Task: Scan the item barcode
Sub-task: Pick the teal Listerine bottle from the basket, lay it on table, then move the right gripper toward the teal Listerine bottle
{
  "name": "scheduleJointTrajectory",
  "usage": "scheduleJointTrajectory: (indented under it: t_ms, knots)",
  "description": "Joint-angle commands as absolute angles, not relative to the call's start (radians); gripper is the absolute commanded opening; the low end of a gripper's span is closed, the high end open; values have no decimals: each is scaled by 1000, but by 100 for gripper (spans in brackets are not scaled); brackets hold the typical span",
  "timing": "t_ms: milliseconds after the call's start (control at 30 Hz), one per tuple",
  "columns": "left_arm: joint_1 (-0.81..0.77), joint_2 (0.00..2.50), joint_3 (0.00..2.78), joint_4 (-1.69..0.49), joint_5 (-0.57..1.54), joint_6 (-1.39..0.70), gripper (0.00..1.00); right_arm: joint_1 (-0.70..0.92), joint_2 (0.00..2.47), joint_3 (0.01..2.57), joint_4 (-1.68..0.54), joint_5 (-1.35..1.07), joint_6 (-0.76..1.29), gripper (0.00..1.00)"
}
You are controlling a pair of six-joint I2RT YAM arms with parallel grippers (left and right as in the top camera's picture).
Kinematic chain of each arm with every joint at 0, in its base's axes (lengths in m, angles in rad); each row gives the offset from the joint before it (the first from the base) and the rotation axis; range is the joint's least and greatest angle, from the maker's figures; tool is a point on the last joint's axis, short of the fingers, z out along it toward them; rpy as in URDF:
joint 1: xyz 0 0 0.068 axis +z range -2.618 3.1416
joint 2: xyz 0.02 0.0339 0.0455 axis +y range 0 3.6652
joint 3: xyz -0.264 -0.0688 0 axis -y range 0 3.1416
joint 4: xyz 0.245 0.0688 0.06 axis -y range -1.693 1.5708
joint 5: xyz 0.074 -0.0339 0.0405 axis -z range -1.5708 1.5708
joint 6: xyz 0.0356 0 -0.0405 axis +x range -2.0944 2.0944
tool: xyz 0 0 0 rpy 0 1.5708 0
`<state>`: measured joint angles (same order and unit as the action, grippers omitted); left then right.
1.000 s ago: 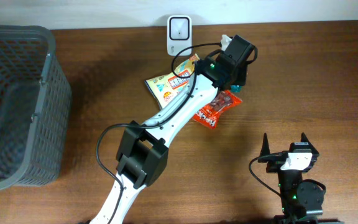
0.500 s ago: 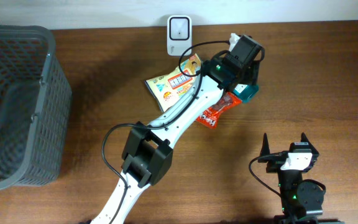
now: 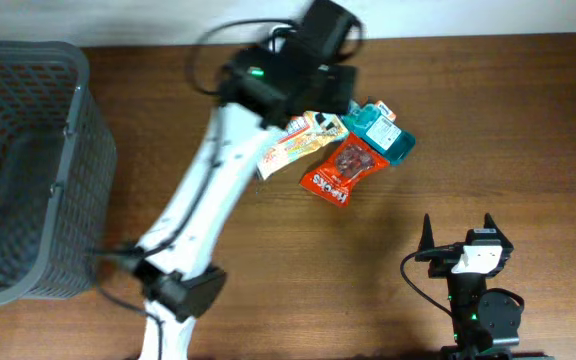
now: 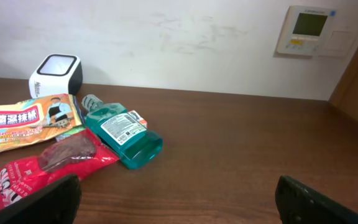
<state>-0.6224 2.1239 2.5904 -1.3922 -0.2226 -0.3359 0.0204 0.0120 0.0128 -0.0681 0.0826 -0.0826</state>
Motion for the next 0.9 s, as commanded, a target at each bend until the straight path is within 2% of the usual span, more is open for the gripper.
scheduleJointTrajectory:
  t_ms: [0,133,300,700,733,867]
  knots:
    - [-546,2019,2602,-1491,-243,-350,99,26,6,6,-73,91,-82,98]
    - [-422,1976,2602,-1688,-280,-368,99,26,6,6,-73,91,-82,98]
    - [-260,1974,2601,-1688,-134,-377,99,26,6,6,-73,91,-82,98]
    - [-252,1975,2583,-1688,-170,-339,99,26,6,6,-73,91,-82,98]
    - [-226,1976,2583,-1679,-234,-347,99,26,6,6,-73,91,-82,98]
    - [-54,1976,2583,-1674,-171,-354,99,26,6,6,-73,91,-82,98]
